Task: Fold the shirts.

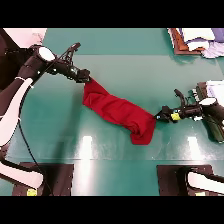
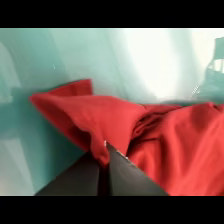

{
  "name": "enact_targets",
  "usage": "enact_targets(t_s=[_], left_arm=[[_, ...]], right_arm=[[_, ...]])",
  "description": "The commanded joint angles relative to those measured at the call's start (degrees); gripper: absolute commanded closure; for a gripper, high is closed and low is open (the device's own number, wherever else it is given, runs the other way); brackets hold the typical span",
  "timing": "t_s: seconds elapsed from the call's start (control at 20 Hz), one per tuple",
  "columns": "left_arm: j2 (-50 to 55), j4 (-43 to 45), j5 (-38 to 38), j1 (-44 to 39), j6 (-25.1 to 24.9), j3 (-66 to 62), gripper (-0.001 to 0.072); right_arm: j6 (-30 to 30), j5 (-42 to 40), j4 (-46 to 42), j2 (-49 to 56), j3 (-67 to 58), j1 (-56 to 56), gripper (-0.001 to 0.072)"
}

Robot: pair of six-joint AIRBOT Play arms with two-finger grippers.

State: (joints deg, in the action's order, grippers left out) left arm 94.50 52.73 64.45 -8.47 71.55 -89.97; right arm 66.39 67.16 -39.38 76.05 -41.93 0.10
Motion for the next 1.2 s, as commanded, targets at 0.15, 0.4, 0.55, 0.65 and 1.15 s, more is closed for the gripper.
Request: enact_targets(t_s=[0.15,0.4,0.55,0.65,1.15], left_arm=[[-16.44,7.56,-3.1,0.07,-0.02,-6.34,0.0681],[-31.98,7.85,-7.96,0.07,-0.04,-15.61,0.068],[-38.77,8.37,-9.88,0.07,-0.02,-19.65,0.0681],[-41.94,8.61,-11.1,0.07,-0.02,-22.8,0.0681],[-42.16,17.86,-5.35,0.07,2.95,-23.34,0.0681]], right_arm=[[0.7,-0.68,0.15,-16.81,-15.39,-3.1,0.0695],[2.4,1.01,-0.44,-25.18,-35.17,-6.05,0.0695],[5.25,5.6,-6.03,-27.63,-44.96,-7.37,0.0695],[6.23,9.11,-9.29,-29.03,-49.59,-8.85,0.0695],[12.63,27.82,-13.35,-21.0,-70.47,-15.47,0.0695]])
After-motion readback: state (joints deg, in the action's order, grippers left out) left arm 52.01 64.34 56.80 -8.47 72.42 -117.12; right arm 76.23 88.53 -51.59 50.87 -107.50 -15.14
